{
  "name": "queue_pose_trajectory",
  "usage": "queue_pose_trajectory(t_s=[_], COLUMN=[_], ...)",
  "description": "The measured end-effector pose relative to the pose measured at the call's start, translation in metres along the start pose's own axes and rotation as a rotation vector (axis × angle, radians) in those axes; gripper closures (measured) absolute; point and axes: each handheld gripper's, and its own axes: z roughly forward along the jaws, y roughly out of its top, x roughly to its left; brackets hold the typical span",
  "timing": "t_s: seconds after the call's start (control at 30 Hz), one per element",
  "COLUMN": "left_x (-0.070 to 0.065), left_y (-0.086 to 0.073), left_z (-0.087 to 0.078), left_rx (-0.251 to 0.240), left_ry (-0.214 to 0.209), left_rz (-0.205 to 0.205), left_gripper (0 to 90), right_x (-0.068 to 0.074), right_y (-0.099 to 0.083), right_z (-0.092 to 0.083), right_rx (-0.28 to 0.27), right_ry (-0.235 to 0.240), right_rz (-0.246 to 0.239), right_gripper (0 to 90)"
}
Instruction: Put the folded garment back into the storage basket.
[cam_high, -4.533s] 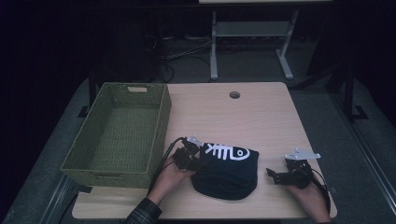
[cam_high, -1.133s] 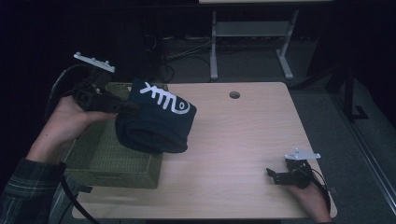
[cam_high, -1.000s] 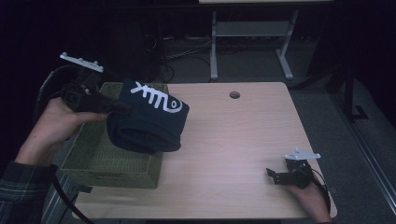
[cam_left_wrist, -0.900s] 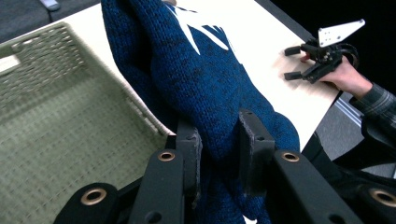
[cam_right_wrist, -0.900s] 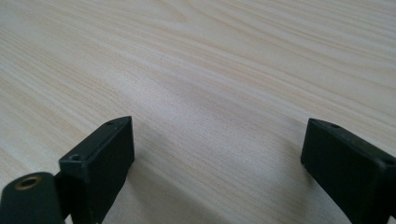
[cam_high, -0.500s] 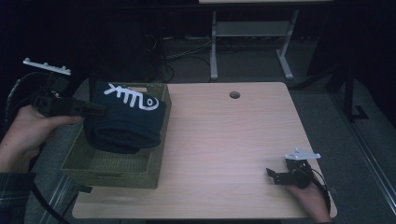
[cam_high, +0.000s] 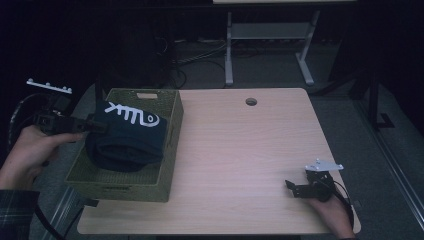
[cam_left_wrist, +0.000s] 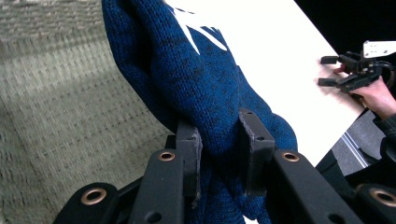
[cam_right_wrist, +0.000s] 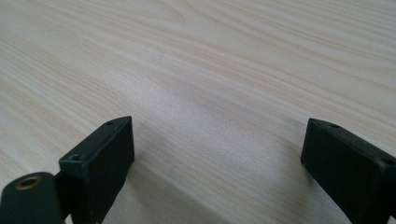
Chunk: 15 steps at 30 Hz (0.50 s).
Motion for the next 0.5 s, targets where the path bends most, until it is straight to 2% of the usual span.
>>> queue_pose_trajectory(t_s=[0.23,0.5], left_x=[0.013,0.019], left_y=[-0.009,-0.013], left_z=[0.008,0.019], left_rx=[0.017,0.045], left_ry=[0.009,0.014], left_rz=[-0.036,-0.042], left_gripper=[73.0,73.0], right_x=[0.000,0.000], right_y=[0.000,0.000], right_z=[0.000,0.000], right_rx=[0.000,0.001], right_ry=[0.001,-0.003], right_rz=[-0.001,0.000], right_gripper=[9.4,9.4])
